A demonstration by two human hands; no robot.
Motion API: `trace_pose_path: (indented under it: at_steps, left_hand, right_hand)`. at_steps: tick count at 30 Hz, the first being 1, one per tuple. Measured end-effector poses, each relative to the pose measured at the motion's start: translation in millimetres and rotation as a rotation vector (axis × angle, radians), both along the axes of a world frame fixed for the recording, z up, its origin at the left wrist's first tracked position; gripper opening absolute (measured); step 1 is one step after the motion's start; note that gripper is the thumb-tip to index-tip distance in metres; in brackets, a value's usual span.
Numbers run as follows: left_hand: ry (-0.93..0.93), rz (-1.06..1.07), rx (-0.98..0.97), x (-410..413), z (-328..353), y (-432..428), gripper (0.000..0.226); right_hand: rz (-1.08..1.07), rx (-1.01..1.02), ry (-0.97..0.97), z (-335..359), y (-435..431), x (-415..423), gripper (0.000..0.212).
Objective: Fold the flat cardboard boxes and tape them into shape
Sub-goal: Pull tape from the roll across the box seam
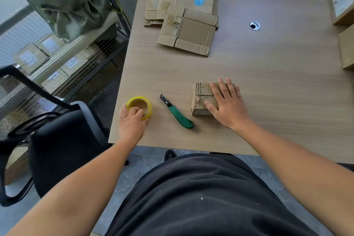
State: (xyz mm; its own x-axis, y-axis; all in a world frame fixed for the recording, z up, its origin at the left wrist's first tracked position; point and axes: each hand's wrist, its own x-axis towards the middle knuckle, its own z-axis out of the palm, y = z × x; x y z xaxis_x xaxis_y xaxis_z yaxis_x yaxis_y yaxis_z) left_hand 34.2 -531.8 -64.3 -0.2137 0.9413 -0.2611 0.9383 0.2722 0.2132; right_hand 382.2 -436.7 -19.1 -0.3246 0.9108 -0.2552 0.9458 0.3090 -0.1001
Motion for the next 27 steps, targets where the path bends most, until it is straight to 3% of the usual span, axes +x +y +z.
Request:
trace_pose_path:
  at_steps: [7,12,17,20,22,27]
  left_hand:
    - [-0.149,-0.316,0.369,48.1,43.5,28.7,0.021]
    - [-0.145,-0.581,0.432,109.2,70.7,72.5,0.040]
    - [-0.114,-0.642,0.332,151.9,69.6,81.7,0.049]
    - [-0.102,-0.620,0.304,155.3,67.8,82.4,0.051]
    - [-0.107,-0.613,0.297,155.4,68.4,82.2,0.050]
    - [-0.111,-0.577,0.318,159.9,68.5,80.9,0.042]
  right_hand:
    - [0.005,-0.011,0.073,-1.5,-1.9,-1.4,0.084]
    - [-0.064,0.020,0.419,1.9,-7.5,1.5,0.094]
    - [-0.140,-0.021,0.799,10.0,-5.2,11.4,0.074]
    - [-0.298,0.007,0.977,14.8,0.0,12.2,0.063]
    - [-0.351,-0.037,0.986,20.5,5.6,12.4,0.057]
    - [-0.348,-0.053,0.906,29.6,19.4,15.4,0.020]
